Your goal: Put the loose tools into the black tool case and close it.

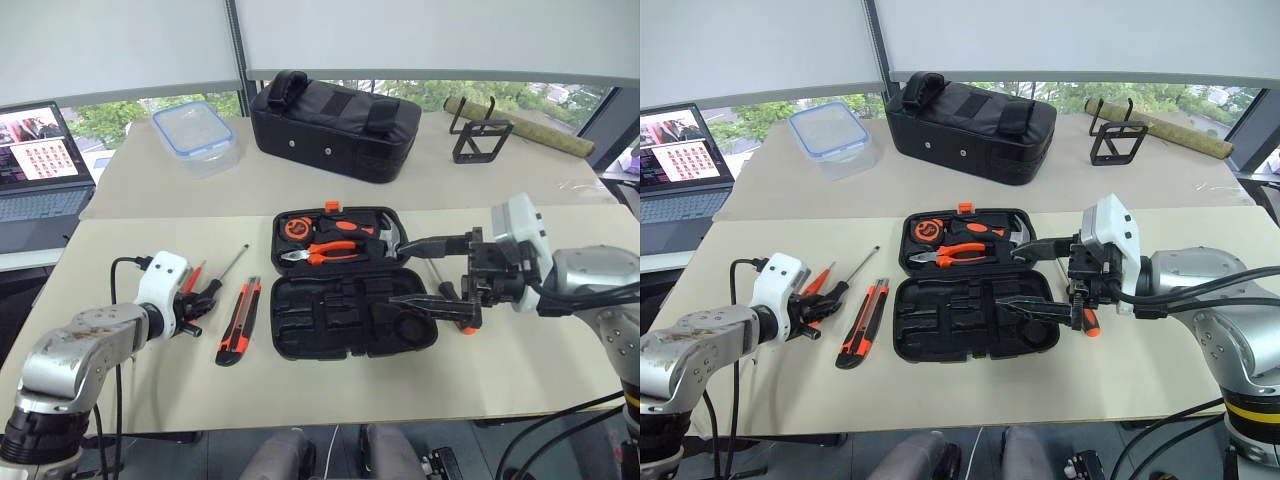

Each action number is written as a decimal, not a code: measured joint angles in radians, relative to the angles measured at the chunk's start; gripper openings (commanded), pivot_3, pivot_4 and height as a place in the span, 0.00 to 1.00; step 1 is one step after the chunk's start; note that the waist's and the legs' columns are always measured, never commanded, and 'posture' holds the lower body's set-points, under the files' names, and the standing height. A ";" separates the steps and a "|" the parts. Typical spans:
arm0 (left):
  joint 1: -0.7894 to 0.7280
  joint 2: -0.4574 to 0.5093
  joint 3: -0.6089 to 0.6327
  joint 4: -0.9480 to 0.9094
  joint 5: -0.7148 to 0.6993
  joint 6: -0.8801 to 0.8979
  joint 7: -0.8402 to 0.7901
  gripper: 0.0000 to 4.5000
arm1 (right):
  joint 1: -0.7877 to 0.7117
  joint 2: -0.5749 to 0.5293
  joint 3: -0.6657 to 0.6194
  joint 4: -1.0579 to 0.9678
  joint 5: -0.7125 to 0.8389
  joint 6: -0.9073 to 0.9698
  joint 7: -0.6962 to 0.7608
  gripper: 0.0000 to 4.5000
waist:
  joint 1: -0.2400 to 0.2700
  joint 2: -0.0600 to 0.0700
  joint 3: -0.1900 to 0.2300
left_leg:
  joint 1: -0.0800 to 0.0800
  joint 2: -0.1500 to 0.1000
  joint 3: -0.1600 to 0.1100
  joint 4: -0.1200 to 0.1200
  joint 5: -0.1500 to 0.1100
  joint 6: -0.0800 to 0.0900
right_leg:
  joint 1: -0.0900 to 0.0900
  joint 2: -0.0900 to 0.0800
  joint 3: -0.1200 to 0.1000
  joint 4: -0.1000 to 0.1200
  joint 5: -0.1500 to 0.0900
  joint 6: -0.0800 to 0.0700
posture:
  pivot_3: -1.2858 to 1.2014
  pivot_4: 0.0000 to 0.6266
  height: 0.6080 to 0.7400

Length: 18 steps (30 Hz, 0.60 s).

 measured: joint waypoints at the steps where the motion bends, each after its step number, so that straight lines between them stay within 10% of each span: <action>1: -0.019 -0.001 0.012 0.010 -0.011 -0.002 -0.017 0.21 | 0.009 -0.008 -0.004 0.002 -0.006 -0.007 0.001 1.00 | 0.002 -0.001 0.001 | -0.001 0.000 0.000 0.000 0.000 0.000 | -0.001 0.000 0.000 0.001 0.000 0.000 | 0.52 0.24 0.82; 9: -0.248 0.153 -0.116 0.010 -0.021 -0.328 -0.510 0.21 | 0.114 -0.072 -0.031 0.054 -0.079 -0.043 0.041 1.00 | 0.006 -0.005 0.001 | -0.012 -0.001 0.001 0.010 0.000 0.000 | -0.011 -0.004 -0.005 0.005 0.000 -0.001 | 0.52 0.24 0.82; 18: -0.585 -0.029 -0.598 0.276 0.267 -0.524 -0.794 0.21 | 0.183 -0.065 -0.045 0.035 -0.138 -0.080 0.001 1.00 | 0.010 -0.005 0.001 | -0.017 -0.001 0.000 0.016 0.003 0.006 | -0.011 -0.004 -0.005 0.006 0.001 -0.001 | 0.52 0.24 0.82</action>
